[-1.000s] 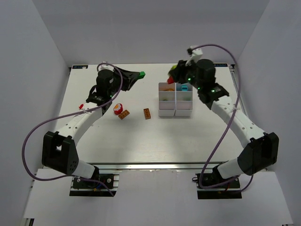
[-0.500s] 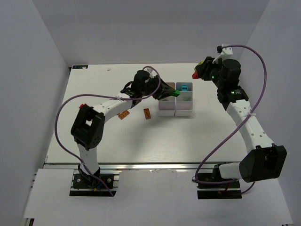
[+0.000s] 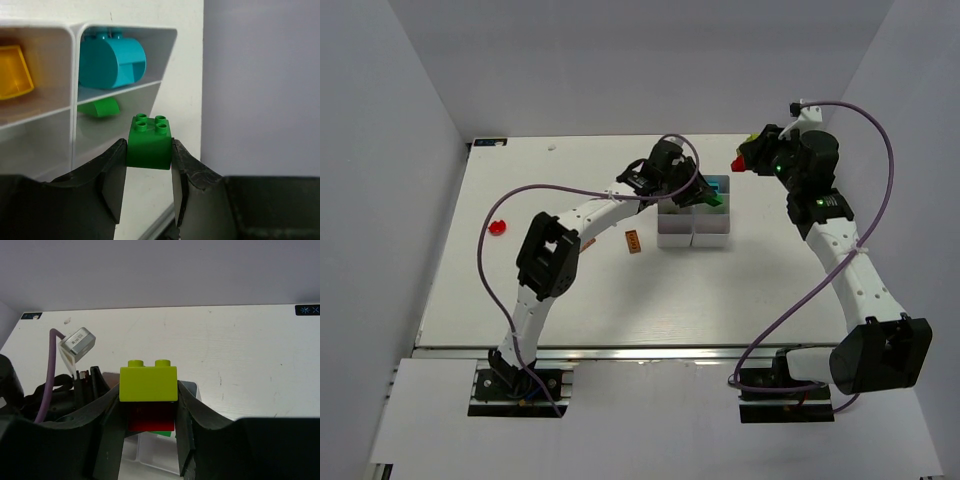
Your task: Sort the legos into containers by color
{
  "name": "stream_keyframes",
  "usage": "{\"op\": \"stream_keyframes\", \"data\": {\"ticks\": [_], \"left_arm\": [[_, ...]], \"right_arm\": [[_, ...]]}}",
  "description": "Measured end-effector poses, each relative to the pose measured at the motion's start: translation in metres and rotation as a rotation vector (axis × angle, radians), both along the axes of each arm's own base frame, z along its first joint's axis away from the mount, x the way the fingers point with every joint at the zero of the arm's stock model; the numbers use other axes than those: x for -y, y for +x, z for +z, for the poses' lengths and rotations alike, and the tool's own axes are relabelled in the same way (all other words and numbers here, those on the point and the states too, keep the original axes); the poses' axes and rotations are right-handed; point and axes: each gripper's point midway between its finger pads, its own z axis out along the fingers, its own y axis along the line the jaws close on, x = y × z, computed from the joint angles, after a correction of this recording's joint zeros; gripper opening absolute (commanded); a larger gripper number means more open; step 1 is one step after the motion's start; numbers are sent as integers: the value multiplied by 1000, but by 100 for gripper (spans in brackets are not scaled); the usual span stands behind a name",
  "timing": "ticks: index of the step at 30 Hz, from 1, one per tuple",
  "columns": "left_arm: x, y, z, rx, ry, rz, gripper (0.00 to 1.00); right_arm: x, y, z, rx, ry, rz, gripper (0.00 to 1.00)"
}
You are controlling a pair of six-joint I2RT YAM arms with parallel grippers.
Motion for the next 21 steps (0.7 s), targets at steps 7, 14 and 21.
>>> {"op": "stream_keyframes", "data": {"ticks": [7,14,21], "left_arm": [[5,10,-18,21,115,22,33],[-1,6,-27,10,168,25,56],[-2,6,-28,13,174,28,66]], "right_arm": [[3,-2,-7,-17,9,-3,0],[3,-2,-7,-22,22,0,0],[3,-2,-7,-23,24,0,0]]}}
